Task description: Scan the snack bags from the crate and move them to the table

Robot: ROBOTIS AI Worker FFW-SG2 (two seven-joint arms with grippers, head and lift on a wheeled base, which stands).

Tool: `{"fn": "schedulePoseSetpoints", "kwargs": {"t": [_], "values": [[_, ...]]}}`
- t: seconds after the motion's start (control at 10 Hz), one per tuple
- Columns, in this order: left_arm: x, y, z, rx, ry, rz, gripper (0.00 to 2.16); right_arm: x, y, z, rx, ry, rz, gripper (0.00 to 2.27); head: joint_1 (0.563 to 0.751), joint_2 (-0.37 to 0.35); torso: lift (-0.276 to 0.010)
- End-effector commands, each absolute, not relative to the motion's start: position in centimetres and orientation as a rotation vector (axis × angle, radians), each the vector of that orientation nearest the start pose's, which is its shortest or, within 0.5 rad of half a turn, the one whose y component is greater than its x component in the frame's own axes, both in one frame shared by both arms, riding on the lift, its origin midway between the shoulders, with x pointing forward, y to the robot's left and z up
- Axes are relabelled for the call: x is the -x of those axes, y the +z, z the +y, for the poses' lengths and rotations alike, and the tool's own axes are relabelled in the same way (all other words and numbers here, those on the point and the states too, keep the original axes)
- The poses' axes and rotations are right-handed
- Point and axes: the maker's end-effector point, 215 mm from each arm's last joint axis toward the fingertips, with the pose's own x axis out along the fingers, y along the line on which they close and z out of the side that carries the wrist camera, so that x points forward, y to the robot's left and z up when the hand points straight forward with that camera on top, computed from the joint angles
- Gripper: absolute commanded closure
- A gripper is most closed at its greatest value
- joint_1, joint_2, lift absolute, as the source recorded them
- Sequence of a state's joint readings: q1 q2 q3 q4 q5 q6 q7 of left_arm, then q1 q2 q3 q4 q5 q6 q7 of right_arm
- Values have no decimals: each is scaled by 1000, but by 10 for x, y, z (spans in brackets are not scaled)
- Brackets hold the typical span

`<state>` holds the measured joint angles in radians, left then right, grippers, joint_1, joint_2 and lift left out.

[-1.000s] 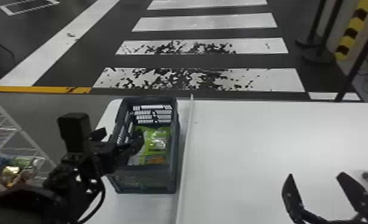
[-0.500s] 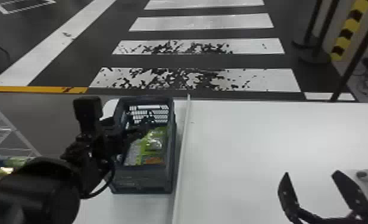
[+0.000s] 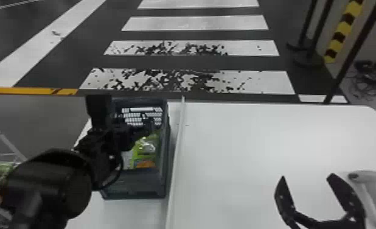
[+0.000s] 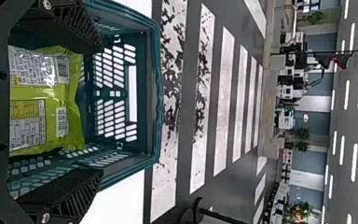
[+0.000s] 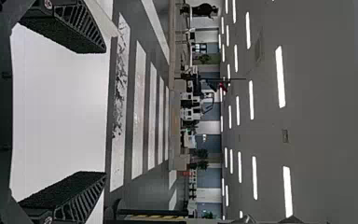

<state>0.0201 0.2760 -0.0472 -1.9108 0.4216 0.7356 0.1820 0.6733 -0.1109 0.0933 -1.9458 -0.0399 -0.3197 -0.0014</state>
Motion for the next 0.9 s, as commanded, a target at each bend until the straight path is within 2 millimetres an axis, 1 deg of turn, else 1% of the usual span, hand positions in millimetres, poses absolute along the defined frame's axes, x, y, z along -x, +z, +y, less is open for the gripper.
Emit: {"fn": "schedulePoseSetpoints", "kwargs": {"t": [0.0, 0.1, 0.3, 0.5, 0.6, 0.7, 0.8], "values": [[-557, -400, 259, 46, 1, 478, 87, -377, -370, -190, -13, 131, -16, 56, 695, 83, -95], [-556, -408, 261, 49, 7, 495, 87, -379, -370, -191, -11, 132, -18, 56, 695, 82, -95], [-560, -423, 270, 53, 33, 524, 137, -381, -372, -192, -11, 133, -15, 56, 695, 84, -95], [-564, -438, 270, 61, 43, 571, 137, -383, -371, -194, -10, 135, -19, 56, 695, 93, -95], [-562, -443, 273, 59, 47, 594, 137, -386, -371, -191, -9, 142, -21, 56, 695, 92, -95], [-559, -448, 276, 55, 51, 614, 137, -388, -372, -190, -17, 152, -23, 56, 695, 92, -95], [-562, -446, 277, 59, 53, 612, 181, -388, -373, -190, -15, 153, -21, 56, 695, 95, -95]]}}
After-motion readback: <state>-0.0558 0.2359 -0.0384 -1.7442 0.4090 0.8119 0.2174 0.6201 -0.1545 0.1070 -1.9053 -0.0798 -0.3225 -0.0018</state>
